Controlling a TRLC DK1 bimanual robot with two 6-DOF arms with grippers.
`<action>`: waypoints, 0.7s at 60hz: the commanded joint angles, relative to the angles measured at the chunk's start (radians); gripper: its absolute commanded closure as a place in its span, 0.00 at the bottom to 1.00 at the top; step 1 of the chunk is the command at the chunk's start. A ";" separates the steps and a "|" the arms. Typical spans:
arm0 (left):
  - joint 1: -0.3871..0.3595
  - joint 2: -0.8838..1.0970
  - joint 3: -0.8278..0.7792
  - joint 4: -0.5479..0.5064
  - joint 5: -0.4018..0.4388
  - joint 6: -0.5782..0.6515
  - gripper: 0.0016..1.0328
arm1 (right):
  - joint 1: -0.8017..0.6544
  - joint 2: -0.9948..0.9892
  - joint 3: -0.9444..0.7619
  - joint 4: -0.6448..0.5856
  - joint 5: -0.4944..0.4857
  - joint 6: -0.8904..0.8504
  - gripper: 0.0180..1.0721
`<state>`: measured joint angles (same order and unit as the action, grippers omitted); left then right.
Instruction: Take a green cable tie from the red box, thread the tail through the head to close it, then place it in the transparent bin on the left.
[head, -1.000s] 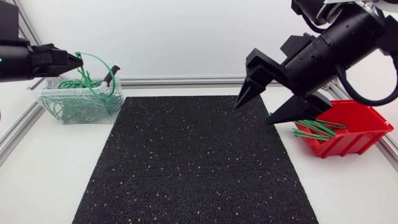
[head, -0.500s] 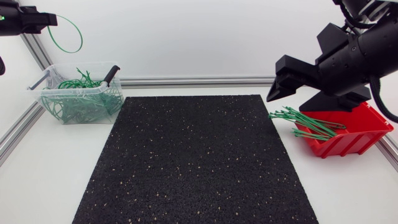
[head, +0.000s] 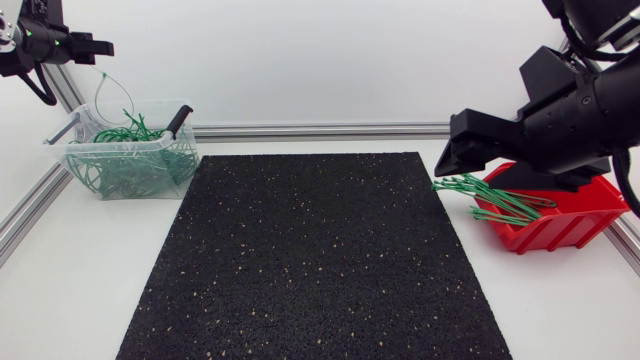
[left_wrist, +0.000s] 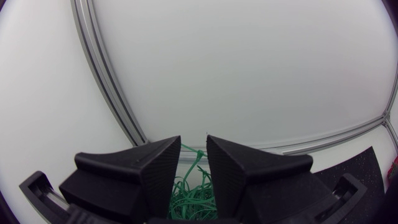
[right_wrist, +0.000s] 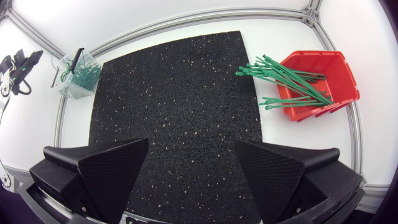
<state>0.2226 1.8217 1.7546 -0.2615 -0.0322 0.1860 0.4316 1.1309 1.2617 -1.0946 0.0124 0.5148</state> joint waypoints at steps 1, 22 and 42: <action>0.004 0.073 0.049 -0.045 -0.018 0.030 0.17 | 0.013 -0.025 -0.028 0.002 0.014 -0.015 0.05; -0.031 -0.199 -0.173 -0.025 -0.017 0.030 0.04 | 0.021 -0.095 -0.035 -0.016 0.067 -0.015 0.05; -0.063 -0.527 -0.449 0.041 -0.011 0.032 0.04 | 0.025 -0.253 -0.104 -0.016 0.207 -0.029 0.05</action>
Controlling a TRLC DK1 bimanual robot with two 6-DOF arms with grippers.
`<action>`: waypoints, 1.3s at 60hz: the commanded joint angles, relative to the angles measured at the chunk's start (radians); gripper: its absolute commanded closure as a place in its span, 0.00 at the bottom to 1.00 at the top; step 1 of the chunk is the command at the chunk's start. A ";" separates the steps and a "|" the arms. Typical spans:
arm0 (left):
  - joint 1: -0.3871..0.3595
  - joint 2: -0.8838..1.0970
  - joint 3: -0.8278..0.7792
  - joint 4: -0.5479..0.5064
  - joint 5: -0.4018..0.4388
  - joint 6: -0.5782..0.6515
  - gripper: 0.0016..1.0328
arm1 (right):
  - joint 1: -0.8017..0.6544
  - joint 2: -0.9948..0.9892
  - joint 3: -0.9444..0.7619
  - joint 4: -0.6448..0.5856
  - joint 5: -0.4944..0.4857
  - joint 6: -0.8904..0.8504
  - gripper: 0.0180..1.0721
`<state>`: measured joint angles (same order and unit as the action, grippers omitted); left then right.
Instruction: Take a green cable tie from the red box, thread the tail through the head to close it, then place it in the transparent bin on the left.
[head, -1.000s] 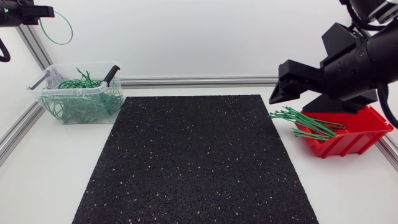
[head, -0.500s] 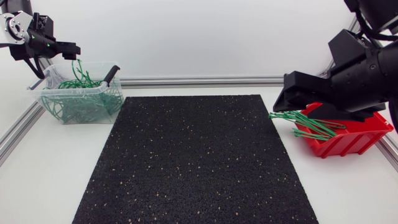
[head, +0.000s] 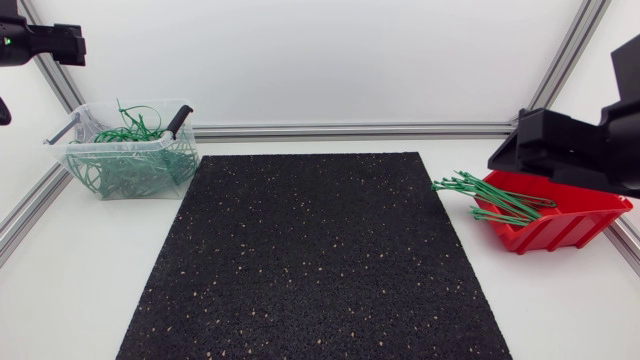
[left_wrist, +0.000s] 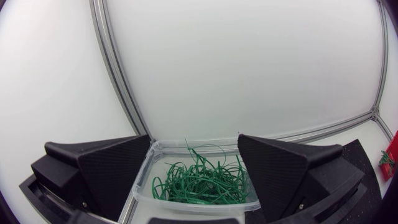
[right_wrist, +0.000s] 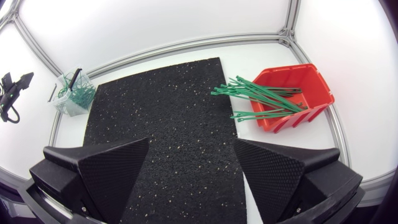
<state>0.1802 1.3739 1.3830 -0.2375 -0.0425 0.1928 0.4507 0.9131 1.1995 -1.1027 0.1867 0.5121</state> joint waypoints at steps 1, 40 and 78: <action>-0.028 -0.104 -0.102 0.026 0.000 0.027 0.04 | 0.005 -0.045 -0.046 -0.003 0.045 -0.030 0.05; -0.151 -0.691 -0.611 0.066 0.000 -0.023 0.04 | -0.175 -0.554 -0.456 0.319 0.250 -0.382 0.05; -0.150 -1.065 -0.979 0.125 0.007 -0.070 0.04 | -0.282 -0.876 -0.848 0.711 0.166 -0.513 0.05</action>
<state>0.0368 0.3397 0.4511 -0.1352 -0.0383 0.1528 0.1875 0.0483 0.3981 -0.4267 0.3748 0.0154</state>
